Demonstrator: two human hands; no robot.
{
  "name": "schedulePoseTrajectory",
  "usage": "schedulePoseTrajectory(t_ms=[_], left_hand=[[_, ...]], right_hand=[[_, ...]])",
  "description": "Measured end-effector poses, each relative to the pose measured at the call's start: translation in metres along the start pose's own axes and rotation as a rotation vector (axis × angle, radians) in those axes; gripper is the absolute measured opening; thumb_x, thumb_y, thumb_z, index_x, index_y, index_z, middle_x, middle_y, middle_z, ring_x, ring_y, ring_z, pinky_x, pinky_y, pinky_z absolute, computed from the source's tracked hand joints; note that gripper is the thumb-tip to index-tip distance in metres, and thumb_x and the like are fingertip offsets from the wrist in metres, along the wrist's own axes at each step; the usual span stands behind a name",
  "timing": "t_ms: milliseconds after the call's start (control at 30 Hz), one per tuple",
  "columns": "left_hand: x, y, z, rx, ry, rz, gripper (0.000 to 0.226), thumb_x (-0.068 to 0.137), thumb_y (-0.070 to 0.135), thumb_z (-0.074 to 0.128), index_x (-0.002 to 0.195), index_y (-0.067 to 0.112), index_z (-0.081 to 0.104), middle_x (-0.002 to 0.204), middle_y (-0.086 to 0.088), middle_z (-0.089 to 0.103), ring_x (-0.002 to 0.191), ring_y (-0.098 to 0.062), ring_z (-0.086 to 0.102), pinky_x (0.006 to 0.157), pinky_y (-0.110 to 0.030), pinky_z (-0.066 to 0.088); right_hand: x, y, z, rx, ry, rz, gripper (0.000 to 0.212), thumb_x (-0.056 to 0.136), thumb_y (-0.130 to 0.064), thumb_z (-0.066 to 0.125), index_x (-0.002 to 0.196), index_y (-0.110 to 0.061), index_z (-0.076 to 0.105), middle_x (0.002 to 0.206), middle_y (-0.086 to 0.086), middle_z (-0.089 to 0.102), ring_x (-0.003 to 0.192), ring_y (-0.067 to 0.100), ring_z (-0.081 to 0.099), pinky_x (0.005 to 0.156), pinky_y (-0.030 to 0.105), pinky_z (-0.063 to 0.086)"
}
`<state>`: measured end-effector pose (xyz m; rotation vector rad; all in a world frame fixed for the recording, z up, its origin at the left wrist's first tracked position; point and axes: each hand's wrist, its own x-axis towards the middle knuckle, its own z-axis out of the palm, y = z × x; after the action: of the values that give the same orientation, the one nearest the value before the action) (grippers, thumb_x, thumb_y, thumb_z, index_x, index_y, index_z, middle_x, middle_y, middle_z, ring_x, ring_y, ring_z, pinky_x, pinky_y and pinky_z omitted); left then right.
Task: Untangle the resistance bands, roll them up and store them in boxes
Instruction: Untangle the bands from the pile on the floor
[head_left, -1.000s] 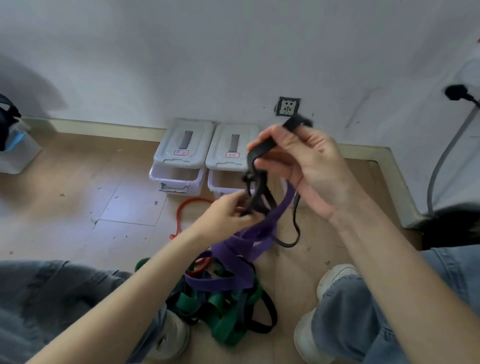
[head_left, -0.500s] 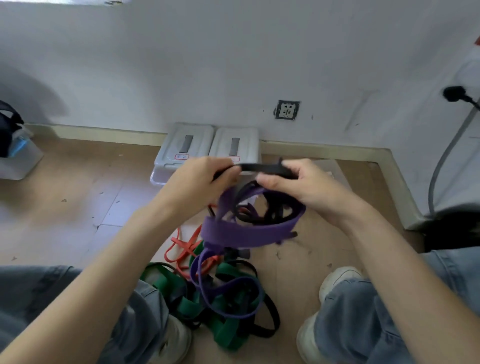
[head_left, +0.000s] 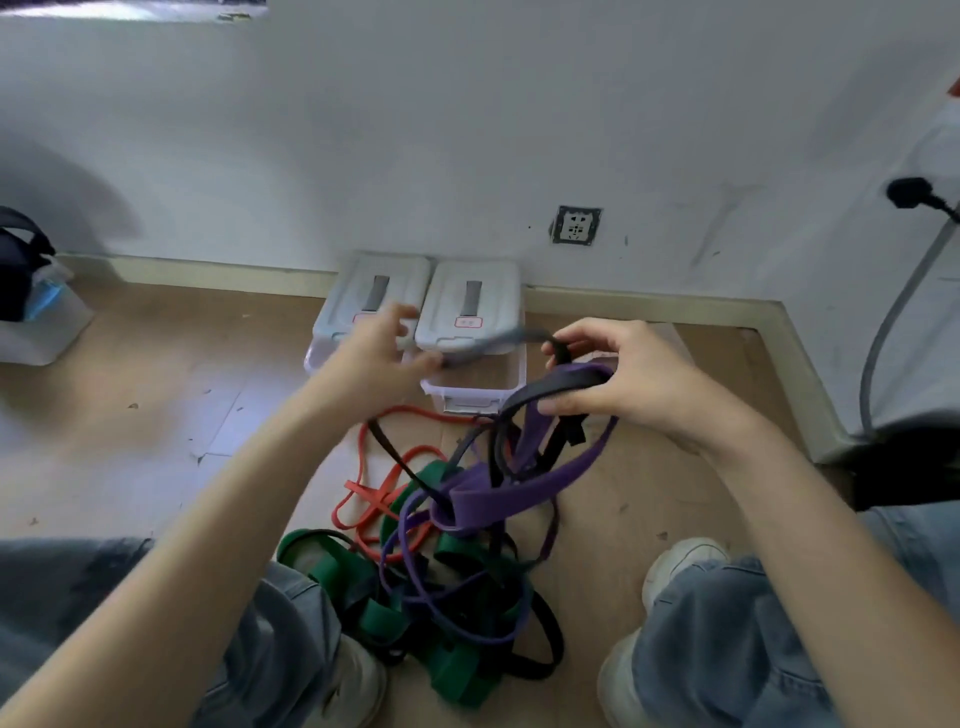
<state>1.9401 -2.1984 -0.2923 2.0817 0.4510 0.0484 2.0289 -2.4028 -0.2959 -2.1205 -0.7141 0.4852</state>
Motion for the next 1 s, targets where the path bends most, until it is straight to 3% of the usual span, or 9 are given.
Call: schedulePoseTrajectory(t_ms=[67, 133, 300, 433, 533, 667, 733, 867, 1000], left_hand=[[-0.006, -0.007, 0.012, -0.067, -0.213, -0.008, 0.067, 0.074, 0.049, 0.064, 0.134, 0.026, 0.044, 0.127, 0.010, 0.052, 0.113, -0.003, 0.052, 0.085, -0.013, 0.044], [-0.012, -0.003, 0.028, -0.089, -0.349, 0.110, 0.063, 0.073, 0.044, 0.069, 0.129, 0.024, 0.050, 0.118, 0.012, 0.059, 0.107, 0.000, 0.057, 0.087, -0.016, 0.048], [-0.009, 0.006, 0.029, -0.065, -0.196, 0.188, 0.012, 0.087, 0.007, 0.060, 0.097, 0.013, 0.062, 0.087, -0.007, 0.067, 0.083, -0.018, 0.064, 0.079, -0.028, 0.053], [-0.013, 0.030, -0.003, -0.335, -0.160, 0.328, 0.015, 0.081, 0.012, 0.061, 0.079, 0.022, 0.072, 0.070, 0.008, 0.071, 0.066, -0.001, 0.065, 0.062, -0.014, 0.051], [-0.007, 0.033, -0.009, -0.496, -0.101, 0.346, 0.018, 0.076, 0.015, 0.061, 0.072, 0.026, 0.074, 0.065, 0.008, 0.068, 0.058, -0.001, 0.060, 0.056, -0.014, 0.049], [-0.001, -0.007, 0.017, 0.531, -0.115, 0.233, 0.009, 0.086, 0.014, 0.060, 0.085, 0.017, 0.068, 0.078, 0.002, 0.067, 0.070, -0.010, 0.061, 0.065, -0.021, 0.046], [0.002, -0.023, 0.024, 0.702, -0.138, 0.200, 0.013, 0.084, 0.017, 0.062, 0.095, 0.013, 0.065, 0.092, -0.004, 0.068, 0.086, -0.021, 0.063, 0.077, -0.032, 0.050], [0.006, -0.023, 0.020, 0.182, -0.190, 0.177, 0.041, 0.074, 0.023, 0.074, 0.109, 0.025, 0.051, 0.108, 0.005, 0.057, 0.099, -0.014, 0.061, 0.087, -0.034, 0.052], [-0.005, -0.016, 0.049, 0.047, -0.394, 0.261, 0.051, 0.071, 0.030, 0.077, 0.117, 0.020, 0.056, 0.114, 0.006, 0.063, 0.105, -0.007, 0.060, 0.092, -0.030, 0.050]], right_hand=[[0.000, -0.001, 0.007, -0.026, 0.110, -0.010, 0.043, 0.057, -0.033, 0.086, 0.094, -0.021, 0.068, 0.090, -0.006, 0.071, 0.087, 0.011, 0.065, 0.085, 0.034, 0.053], [-0.001, -0.005, 0.008, 0.059, 0.169, -0.042, 0.031, 0.059, -0.038, 0.084, 0.083, -0.025, 0.071, 0.078, -0.005, 0.072, 0.078, 0.009, 0.067, 0.075, 0.028, 0.054], [-0.006, -0.014, 0.003, 0.108, 0.159, -0.046, 0.059, 0.072, -0.057, 0.064, 0.072, 0.002, 0.068, 0.073, 0.028, 0.066, 0.065, 0.041, 0.063, 0.062, 0.048, 0.051], [-0.011, -0.018, -0.009, 0.370, -0.009, -0.049, 0.053, 0.078, -0.054, 0.057, 0.076, -0.003, 0.072, 0.075, 0.018, 0.072, 0.058, 0.020, 0.067, 0.053, 0.026, 0.054], [-0.006, -0.015, -0.017, 0.516, -0.064, -0.116, 0.048, 0.082, -0.052, 0.055, 0.088, -0.008, 0.073, 0.080, 0.009, 0.074, 0.070, 0.016, 0.069, 0.062, 0.022, 0.054], [0.003, 0.011, 0.019, -0.330, -0.010, -0.048, 0.032, 0.093, -0.037, 0.052, 0.105, -0.015, 0.071, 0.092, 0.003, 0.062, 0.081, 0.006, 0.053, 0.070, 0.023, 0.033], [0.002, 0.019, 0.032, -0.383, -0.016, 0.012, 0.031, 0.094, -0.036, 0.050, 0.097, -0.014, 0.072, 0.089, 0.006, 0.057, 0.078, 0.012, 0.050, 0.066, 0.027, 0.029], [0.003, 0.009, 0.016, 0.160, 0.194, 0.067, 0.036, 0.095, -0.030, 0.051, 0.072, -0.008, 0.069, 0.066, 0.007, 0.069, 0.062, 0.016, 0.064, 0.064, 0.031, 0.050], [-0.001, -0.015, 0.015, 0.817, 0.037, -0.017, 0.034, 0.096, -0.026, 0.044, 0.076, -0.004, 0.059, 0.055, 0.008, 0.065, 0.056, 0.021, 0.067, 0.058, 0.027, 0.056]])
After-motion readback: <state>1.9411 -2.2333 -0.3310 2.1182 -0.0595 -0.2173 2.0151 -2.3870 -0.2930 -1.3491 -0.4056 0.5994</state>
